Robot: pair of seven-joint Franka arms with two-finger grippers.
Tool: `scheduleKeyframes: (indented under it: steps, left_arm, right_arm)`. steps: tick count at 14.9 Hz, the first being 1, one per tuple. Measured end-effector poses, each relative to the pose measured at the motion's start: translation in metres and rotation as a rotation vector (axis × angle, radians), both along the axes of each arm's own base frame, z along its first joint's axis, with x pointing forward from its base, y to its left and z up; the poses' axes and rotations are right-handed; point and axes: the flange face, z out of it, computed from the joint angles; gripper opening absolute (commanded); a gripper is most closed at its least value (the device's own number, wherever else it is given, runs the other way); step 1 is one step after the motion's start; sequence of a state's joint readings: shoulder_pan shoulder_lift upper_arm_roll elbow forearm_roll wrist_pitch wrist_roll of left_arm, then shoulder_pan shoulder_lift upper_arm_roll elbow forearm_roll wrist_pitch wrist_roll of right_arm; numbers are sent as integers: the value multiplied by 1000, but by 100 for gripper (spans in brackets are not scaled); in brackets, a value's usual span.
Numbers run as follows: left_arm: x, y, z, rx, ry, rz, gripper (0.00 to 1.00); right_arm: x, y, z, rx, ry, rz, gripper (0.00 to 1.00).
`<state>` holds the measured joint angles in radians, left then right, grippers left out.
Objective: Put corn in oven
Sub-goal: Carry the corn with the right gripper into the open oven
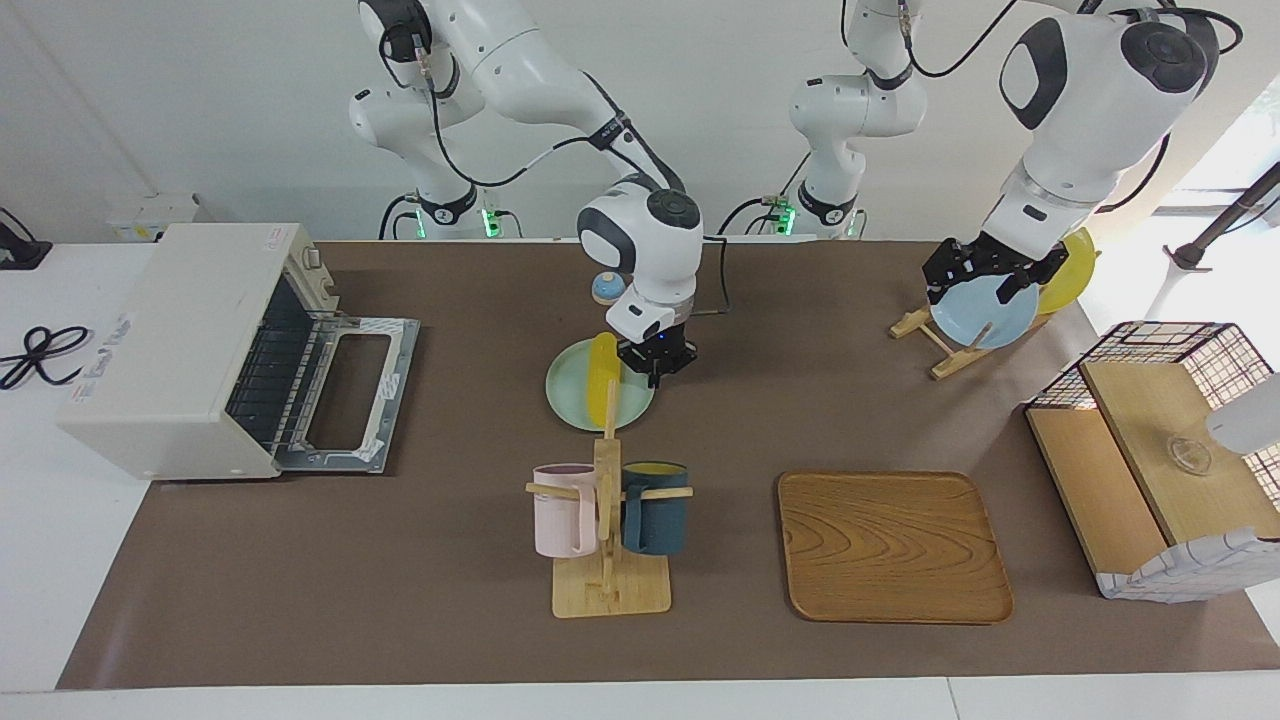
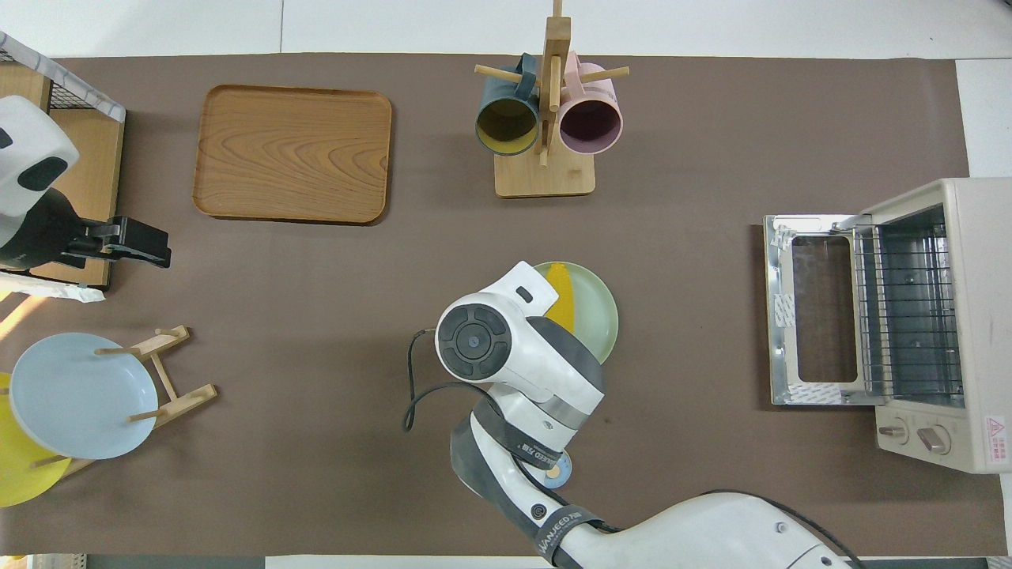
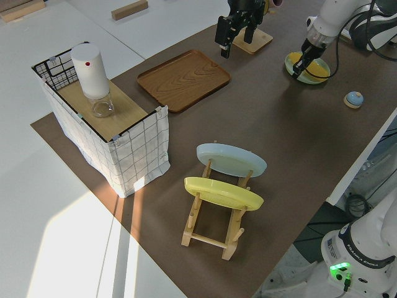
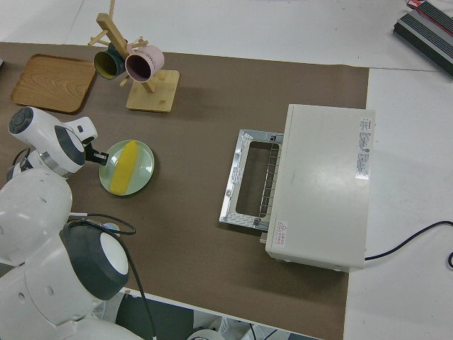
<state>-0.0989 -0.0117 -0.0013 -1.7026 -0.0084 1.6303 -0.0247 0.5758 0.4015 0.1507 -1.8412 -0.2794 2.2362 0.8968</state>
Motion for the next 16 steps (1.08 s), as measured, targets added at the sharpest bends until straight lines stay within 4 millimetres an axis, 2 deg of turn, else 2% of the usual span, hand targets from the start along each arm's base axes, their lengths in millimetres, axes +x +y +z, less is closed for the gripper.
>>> scheduleKeyframes:
  steps: [2,3,6,8,10,12,16]
  left_arm:
    - [0,0,0,0,0,0,100]
    - [0,0,0,0,0,0,100]
    - [0,0,0,0,0,0,100]
    - [0,0,0,0,0,0,100]
    - [0,0,0,0,0,0,100]
    - [0,0,0,0,0,0,100]
    - [0,0,0,0,0,0,100]
  right_arm:
    - [14,-8,26,-60,18,32,0]
    - [23,-18,43,-84,30,47,0]
    - [48,-72,87,-130,61,50,0]
    - [56,-107,106,-159,93,34,0]
    - [56,-135,112,-183,124,12,0]
    - [59,-173,113,-198,156,-13,0]
    - [63,-273,114,-206,213,-70,0]
